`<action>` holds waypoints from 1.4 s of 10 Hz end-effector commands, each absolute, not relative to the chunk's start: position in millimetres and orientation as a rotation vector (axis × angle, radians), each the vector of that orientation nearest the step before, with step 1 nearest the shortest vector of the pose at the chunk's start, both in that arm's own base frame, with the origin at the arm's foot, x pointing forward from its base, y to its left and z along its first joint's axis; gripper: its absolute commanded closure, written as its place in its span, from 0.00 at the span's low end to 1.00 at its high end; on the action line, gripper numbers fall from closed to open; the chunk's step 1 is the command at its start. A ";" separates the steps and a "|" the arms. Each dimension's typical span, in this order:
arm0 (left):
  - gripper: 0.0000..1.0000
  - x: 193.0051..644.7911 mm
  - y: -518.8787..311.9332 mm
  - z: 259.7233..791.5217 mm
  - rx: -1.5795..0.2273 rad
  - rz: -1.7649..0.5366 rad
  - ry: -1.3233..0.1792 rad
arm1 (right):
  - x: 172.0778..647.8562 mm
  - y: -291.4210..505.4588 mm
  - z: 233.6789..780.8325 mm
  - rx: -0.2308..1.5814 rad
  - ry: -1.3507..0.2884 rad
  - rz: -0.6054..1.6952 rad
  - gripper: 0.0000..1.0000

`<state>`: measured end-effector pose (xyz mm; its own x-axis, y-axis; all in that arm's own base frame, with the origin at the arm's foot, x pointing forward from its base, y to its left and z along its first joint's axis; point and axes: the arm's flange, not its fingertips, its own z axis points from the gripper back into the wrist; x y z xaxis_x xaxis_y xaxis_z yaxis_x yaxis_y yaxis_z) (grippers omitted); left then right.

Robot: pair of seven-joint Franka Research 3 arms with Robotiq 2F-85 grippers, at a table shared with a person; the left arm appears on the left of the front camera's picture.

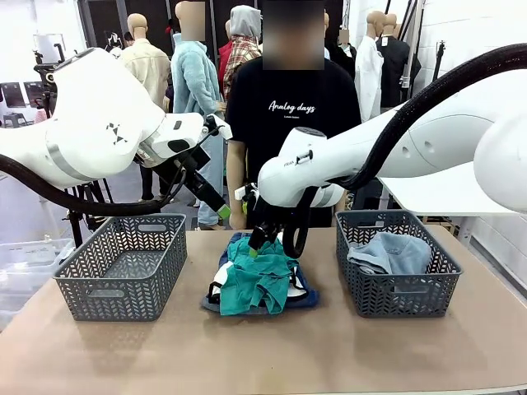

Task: Sort the tops and bottoms.
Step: Lift clothes from the center of the table with your right hand.

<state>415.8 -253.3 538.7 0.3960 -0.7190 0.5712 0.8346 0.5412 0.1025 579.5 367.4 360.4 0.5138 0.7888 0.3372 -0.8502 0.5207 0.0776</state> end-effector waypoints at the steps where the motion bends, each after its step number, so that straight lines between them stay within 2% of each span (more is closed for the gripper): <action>1: 0.00 414.8 -251.1 540.1 -0.205 -1.000 -0.614 | 585.9 374.8 357.4 0.250 -0.229 0.984 0.00; 3: 0.00 414.8 -251.1 540.1 -0.205 -1.000 -0.614 | 584.9 375.9 355.7 0.253 -0.215 0.987 0.00; 4: 0.00 414.8 -251.1 540.1 -0.205 -1.000 -0.614 | 584.9 374.9 355.1 0.248 -0.207 0.993 0.03; 5: 0.00 414.8 -251.1 540.1 -0.205 -1.000 -0.614 | 585.0 374.9 355.4 0.249 -0.200 0.997 0.18; 9: 0.00 414.8 -251.1 540.1 -0.205 -1.000 -0.614 | 583.5 373.6 356.5 0.264 -0.162 0.981 0.91; 10: 0.00 414.8 -251.1 540.1 -0.205 -1.000 -0.614 | 583.9 372.7 358.2 0.267 -0.154 0.975 1.00; 14: 0.00 414.8 -251.1 540.1 -0.205 -1.000 -0.614 | 583.2 365.6 370.1 0.312 -0.172 0.972 1.00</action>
